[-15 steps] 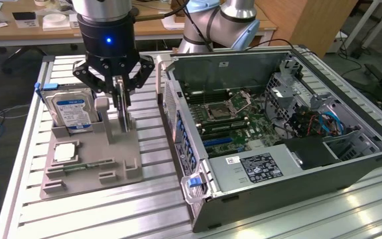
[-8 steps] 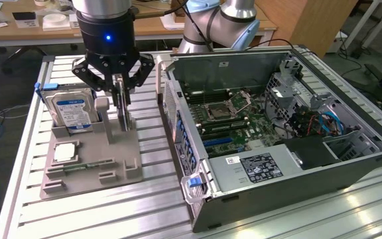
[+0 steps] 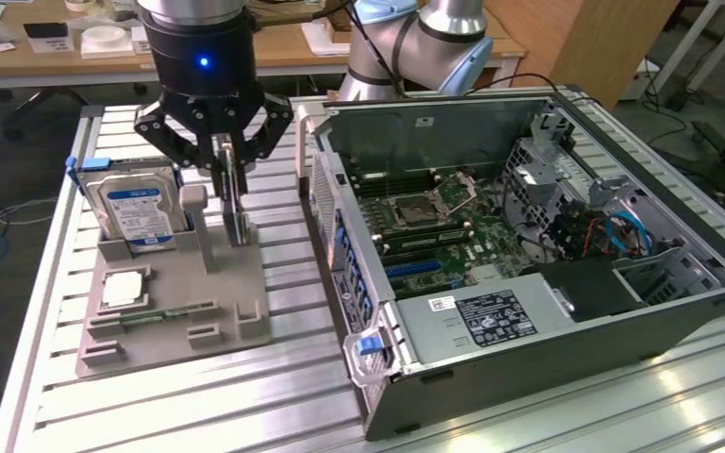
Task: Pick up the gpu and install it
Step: 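Pick up the gpu and move the gpu toward the slot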
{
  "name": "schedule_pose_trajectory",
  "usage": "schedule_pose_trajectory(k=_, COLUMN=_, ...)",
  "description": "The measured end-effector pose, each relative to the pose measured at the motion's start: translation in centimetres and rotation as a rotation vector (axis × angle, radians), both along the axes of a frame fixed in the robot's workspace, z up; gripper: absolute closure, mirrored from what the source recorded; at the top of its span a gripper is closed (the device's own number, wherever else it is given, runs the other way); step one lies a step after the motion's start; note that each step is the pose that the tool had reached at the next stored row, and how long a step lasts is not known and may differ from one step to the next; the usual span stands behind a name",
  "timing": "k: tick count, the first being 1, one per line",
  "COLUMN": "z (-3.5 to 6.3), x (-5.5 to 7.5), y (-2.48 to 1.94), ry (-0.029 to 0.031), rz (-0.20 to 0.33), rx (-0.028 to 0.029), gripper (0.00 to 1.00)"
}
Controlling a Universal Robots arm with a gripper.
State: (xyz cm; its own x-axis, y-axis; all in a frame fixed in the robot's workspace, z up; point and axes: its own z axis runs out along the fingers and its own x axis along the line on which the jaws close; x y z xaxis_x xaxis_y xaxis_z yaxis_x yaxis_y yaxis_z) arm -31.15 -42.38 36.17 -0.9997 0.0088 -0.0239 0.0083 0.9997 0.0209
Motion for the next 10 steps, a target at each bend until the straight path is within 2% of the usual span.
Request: schedule_pose_trajectory(k=10, z=1.64, x=0.0, y=0.00, ry=-0.0001, rz=0.000, rx=-0.0003, gripper=0.72)
